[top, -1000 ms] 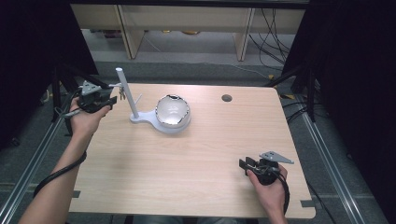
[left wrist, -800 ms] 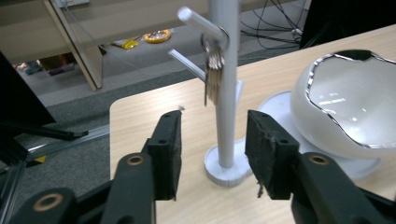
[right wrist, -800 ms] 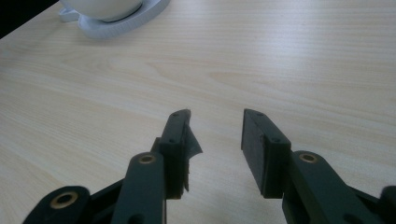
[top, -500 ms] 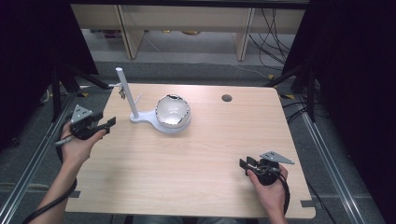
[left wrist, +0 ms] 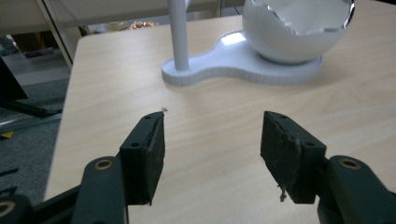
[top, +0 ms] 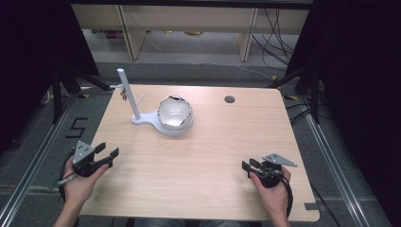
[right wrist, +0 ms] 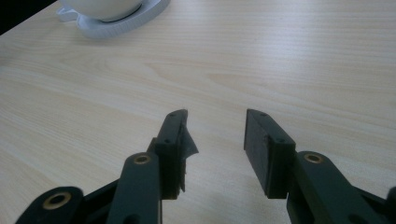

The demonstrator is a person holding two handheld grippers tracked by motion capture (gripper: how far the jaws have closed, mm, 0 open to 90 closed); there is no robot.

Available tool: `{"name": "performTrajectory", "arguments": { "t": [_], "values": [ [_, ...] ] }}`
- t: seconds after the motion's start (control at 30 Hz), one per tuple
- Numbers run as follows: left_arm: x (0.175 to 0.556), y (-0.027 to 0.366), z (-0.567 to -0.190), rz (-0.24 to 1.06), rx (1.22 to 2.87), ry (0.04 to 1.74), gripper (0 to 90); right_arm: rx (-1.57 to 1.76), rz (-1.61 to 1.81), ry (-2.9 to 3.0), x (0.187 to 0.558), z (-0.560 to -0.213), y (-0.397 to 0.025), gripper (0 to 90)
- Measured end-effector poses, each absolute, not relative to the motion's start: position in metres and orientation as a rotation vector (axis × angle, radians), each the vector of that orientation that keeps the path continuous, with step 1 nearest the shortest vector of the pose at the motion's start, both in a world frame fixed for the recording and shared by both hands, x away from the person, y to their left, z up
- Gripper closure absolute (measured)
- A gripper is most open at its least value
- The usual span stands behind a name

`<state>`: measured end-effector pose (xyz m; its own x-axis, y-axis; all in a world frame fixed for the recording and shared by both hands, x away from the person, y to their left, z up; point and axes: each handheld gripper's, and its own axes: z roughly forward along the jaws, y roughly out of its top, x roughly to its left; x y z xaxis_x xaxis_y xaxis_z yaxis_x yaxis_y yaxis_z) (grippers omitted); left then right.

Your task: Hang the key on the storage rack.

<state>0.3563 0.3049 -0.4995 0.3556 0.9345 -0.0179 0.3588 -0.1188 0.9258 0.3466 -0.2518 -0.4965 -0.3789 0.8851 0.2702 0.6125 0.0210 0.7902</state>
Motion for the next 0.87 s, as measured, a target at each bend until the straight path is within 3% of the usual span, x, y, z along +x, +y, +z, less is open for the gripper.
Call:
{"name": "performTrajectory", "arguments": {
  "t": [0.23,0.6,0.87],
  "values": [
    [0.348,0.309,-0.523,0.764,1.616,1.212,38.6,1.498,1.28,2.006,0.348,-0.5,-0.252,58.2],
    [0.342,0.314,-0.525,0.77,1.525,1.206,37.5,1.447,1.3,2.006,0.348,-0.504,-0.254,57.4],
    [0.342,0.311,-0.525,0.781,1.549,1.191,37.6,1.441,1.298,1.965,0.347,-0.505,-0.257,57.0]
  ]
}}
